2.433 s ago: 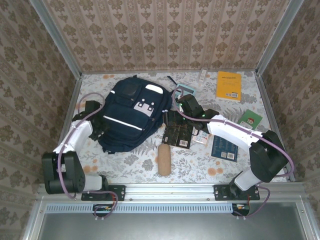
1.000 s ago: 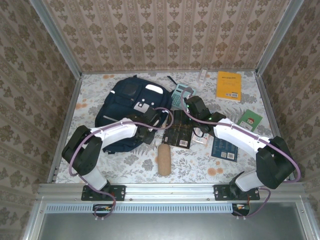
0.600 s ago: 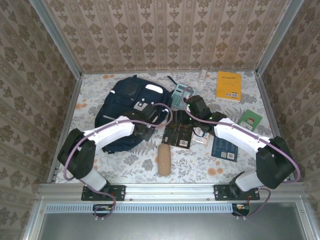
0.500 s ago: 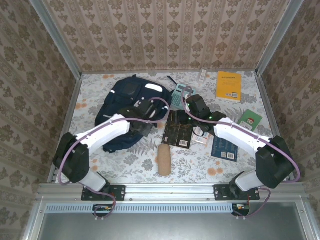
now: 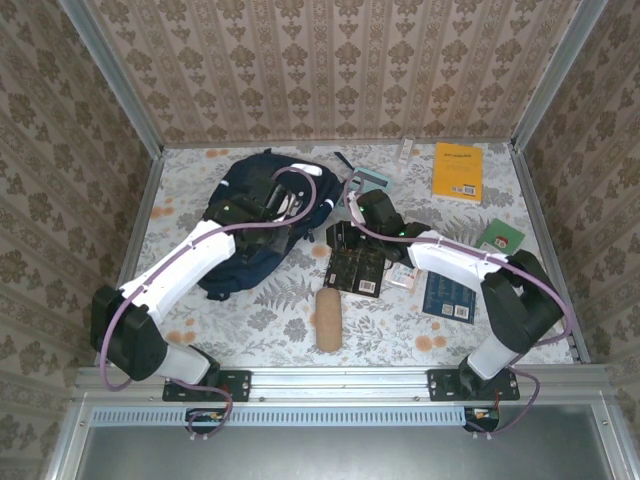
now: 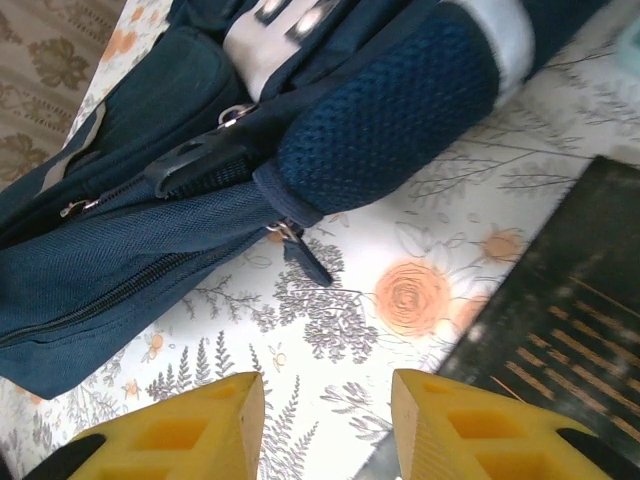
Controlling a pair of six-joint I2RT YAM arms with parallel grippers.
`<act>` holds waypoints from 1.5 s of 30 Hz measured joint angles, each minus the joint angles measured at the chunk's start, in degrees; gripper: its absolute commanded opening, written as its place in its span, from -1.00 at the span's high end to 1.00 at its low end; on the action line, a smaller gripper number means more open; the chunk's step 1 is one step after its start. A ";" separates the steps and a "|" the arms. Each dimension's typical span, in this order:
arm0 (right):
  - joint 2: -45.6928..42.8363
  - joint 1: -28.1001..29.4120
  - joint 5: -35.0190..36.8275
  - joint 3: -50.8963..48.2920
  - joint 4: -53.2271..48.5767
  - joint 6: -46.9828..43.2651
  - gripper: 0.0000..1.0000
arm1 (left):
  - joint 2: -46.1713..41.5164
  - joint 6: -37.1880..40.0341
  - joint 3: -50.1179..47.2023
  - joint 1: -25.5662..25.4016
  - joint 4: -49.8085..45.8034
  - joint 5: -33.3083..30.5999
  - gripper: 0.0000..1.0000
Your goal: Pack the student bag
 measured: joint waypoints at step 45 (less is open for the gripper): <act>-7.13 -5.09 2.05 -11.78 9.20 4.74 -0.11 | 17.75 1.68 -9.03 -8.50 9.79 -5.07 0.93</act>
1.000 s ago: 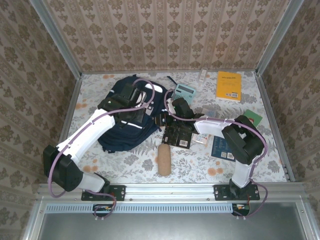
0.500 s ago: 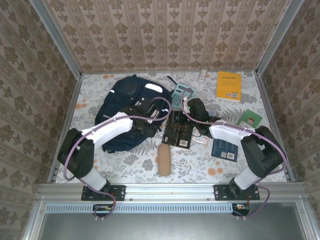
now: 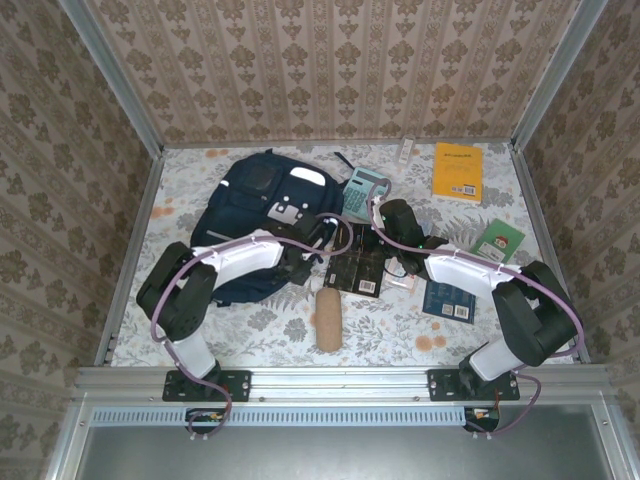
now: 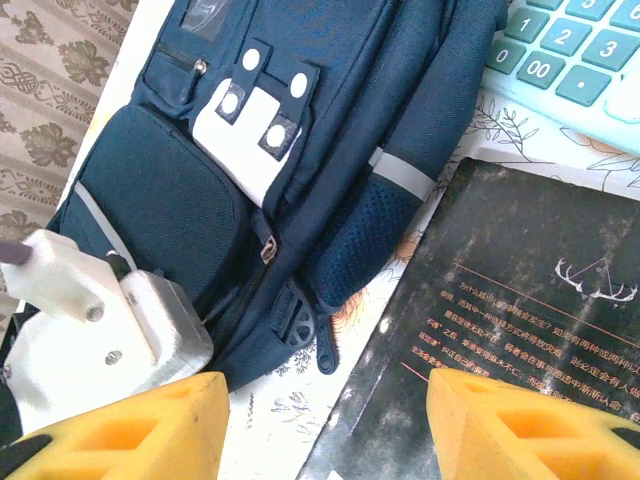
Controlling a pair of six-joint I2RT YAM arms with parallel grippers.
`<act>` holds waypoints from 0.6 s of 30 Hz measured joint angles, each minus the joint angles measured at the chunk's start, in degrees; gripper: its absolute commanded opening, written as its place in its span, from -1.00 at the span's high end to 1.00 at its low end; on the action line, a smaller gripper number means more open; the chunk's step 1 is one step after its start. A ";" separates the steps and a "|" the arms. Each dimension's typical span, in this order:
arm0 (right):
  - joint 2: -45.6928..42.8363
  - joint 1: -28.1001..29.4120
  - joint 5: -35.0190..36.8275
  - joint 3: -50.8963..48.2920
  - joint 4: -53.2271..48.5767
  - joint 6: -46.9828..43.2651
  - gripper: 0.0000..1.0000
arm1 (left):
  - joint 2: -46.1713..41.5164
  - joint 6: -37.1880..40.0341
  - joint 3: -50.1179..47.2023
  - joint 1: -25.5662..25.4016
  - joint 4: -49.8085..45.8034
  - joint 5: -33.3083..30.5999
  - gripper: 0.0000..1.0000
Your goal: Pack the student bag
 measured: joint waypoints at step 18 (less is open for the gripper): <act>0.52 0.02 -4.00 3.30 0.72 1.31 0.07 | -12.15 -0.59 6.86 5.86 -6.43 3.30 1.00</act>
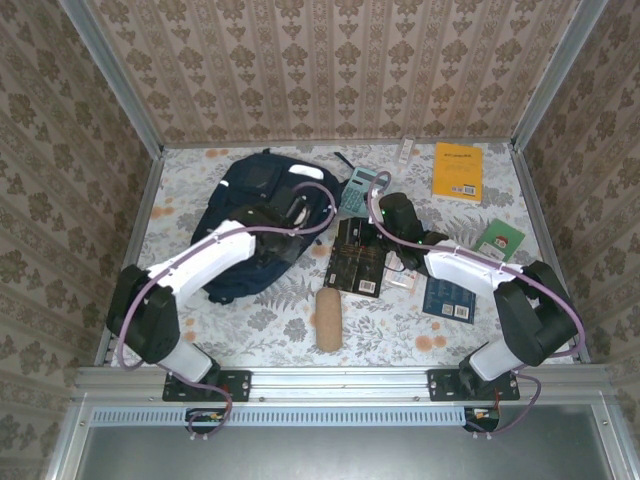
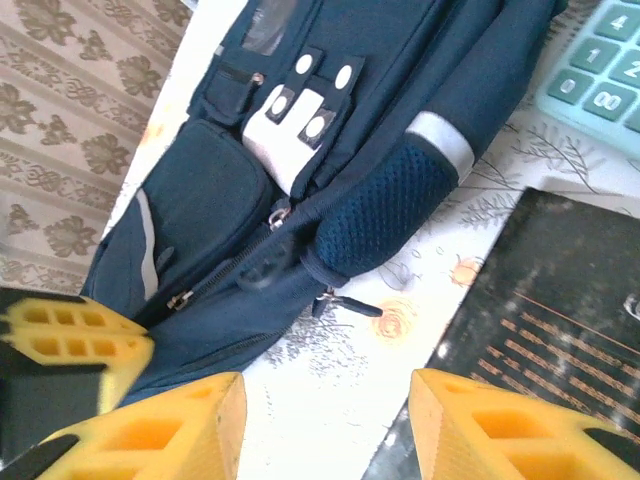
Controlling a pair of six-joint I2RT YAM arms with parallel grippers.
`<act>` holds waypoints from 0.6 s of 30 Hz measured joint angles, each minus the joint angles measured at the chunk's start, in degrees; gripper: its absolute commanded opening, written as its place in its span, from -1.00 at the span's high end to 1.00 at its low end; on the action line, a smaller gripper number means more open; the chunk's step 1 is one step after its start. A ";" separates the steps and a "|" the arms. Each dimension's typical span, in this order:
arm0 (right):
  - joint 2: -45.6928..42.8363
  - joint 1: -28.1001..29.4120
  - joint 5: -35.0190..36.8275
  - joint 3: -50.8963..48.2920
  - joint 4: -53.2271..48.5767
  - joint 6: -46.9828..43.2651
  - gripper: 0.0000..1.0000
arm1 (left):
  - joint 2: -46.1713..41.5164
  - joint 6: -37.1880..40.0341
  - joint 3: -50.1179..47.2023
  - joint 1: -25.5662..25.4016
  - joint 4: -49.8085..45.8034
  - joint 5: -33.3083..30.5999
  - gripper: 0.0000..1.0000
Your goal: Pack the student bag
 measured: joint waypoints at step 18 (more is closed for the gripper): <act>17.11 3.39 -7.41 7.23 8.02 0.00 0.23 | -1.88 -0.50 2.27 6.38 -2.56 7.65 1.00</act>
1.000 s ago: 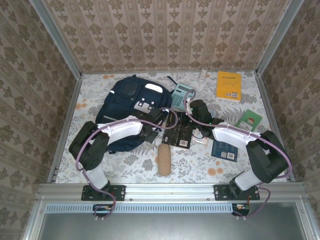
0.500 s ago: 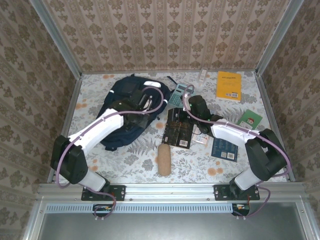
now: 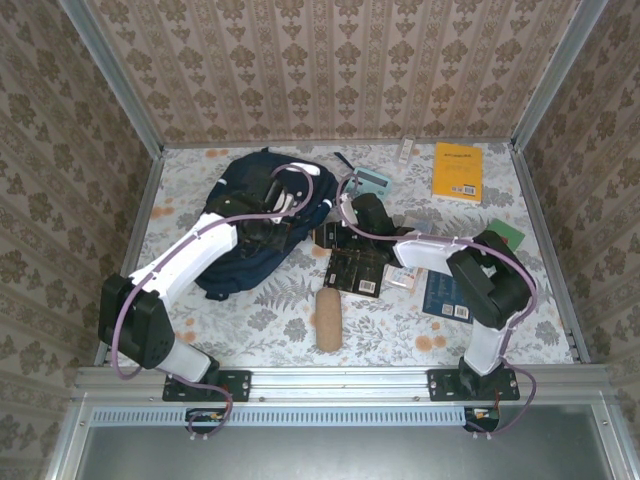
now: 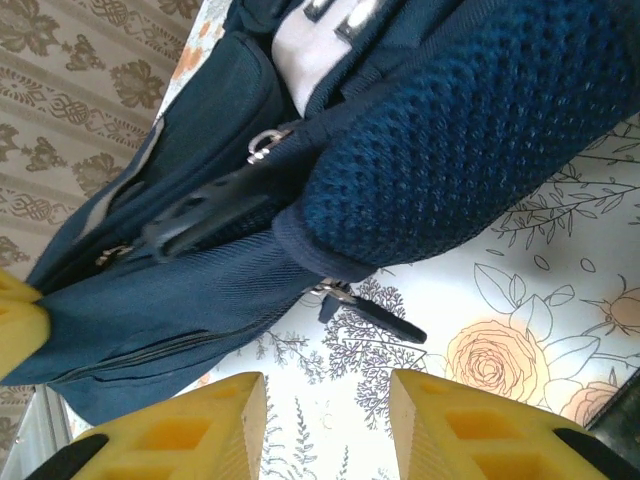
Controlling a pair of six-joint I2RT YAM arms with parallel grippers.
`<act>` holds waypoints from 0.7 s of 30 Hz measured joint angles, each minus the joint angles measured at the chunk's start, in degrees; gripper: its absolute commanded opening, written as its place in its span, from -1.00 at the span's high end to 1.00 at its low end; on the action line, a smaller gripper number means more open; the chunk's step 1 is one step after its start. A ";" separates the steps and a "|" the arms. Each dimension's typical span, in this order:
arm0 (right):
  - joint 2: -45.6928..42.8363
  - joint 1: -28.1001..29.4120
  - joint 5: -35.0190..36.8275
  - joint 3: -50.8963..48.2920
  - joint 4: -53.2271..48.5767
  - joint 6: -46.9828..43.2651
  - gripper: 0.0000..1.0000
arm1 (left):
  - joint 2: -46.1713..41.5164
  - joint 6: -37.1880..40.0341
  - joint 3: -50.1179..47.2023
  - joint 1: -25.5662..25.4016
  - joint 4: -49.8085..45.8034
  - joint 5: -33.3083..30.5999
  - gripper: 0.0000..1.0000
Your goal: Pack the student bag
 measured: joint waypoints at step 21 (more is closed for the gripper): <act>8.52 0.04 -1.66 4.94 5.53 1.70 0.69 | 0.00 -1.25 1.25 0.63 -0.66 1.20 1.00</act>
